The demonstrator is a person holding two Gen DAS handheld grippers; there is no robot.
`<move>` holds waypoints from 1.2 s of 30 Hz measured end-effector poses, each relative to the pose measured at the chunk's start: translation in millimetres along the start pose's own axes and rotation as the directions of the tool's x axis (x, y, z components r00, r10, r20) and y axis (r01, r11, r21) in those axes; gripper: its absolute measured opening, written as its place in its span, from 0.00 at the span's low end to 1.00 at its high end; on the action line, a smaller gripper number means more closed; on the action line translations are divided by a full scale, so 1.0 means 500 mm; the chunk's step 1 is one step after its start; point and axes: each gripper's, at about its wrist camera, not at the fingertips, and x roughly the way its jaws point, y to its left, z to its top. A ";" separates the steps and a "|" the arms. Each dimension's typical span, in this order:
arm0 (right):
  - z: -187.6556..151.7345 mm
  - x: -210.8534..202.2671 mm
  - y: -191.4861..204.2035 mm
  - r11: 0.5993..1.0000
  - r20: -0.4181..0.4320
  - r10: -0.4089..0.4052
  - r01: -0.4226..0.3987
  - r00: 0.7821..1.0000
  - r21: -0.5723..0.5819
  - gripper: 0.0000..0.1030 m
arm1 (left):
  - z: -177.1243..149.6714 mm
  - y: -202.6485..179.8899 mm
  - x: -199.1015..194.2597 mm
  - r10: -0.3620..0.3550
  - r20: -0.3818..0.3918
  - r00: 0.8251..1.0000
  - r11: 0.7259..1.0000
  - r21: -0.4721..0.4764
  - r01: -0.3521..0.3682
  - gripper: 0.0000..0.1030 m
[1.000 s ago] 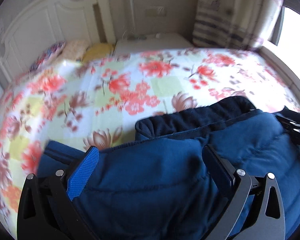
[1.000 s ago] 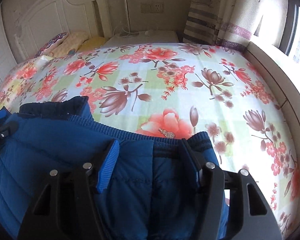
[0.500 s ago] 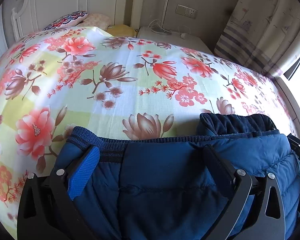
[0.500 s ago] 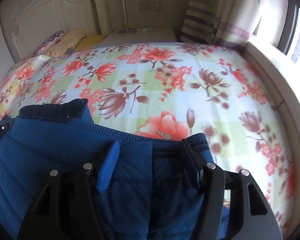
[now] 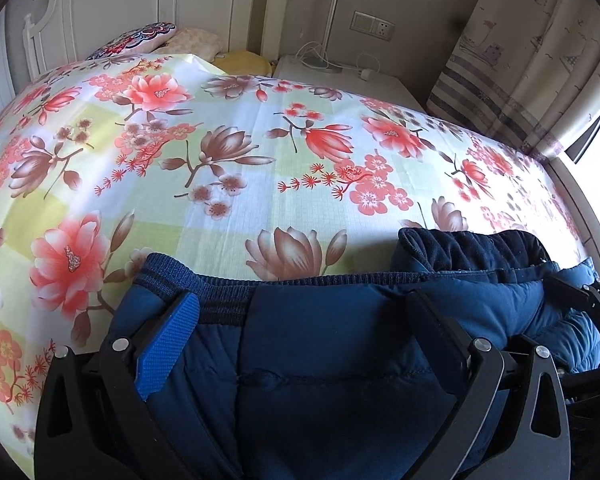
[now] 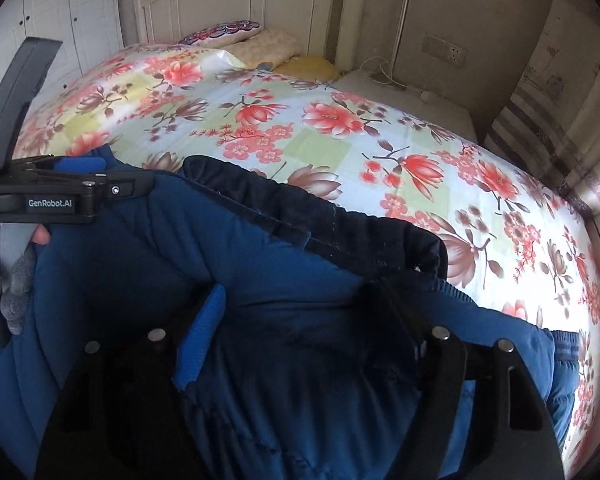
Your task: Fold large clothes
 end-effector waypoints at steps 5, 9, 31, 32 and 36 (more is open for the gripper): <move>-0.011 -0.089 -0.063 0.996 0.062 -0.058 0.053 0.996 0.077 0.72 | 0.003 -0.003 -0.029 0.014 -0.005 1.000 1.000 0.004 -0.014 0.94; -0.066 -0.140 -0.137 0.988 0.058 -0.101 0.093 0.993 0.127 0.72 | -0.022 -0.033 -0.125 -0.059 0.075 0.995 0.998 0.011 0.058 0.95; -0.183 -0.251 0.000 0.990 0.200 -0.136 0.142 0.970 -0.016 0.83 | -0.163 -0.194 -0.236 -0.016 0.170 0.985 0.975 0.222 -0.023 0.96; -0.195 -0.251 0.023 0.990 0.195 -0.124 0.136 0.973 -0.047 0.85 | -0.181 -0.207 -0.239 -0.009 0.177 0.984 0.971 0.235 -0.034 0.96; -0.249 -0.174 0.074 0.984 0.127 -0.111 0.127 0.986 -0.123 0.87 | -0.240 -0.229 -0.153 0.080 0.112 0.991 0.952 0.287 -0.109 0.96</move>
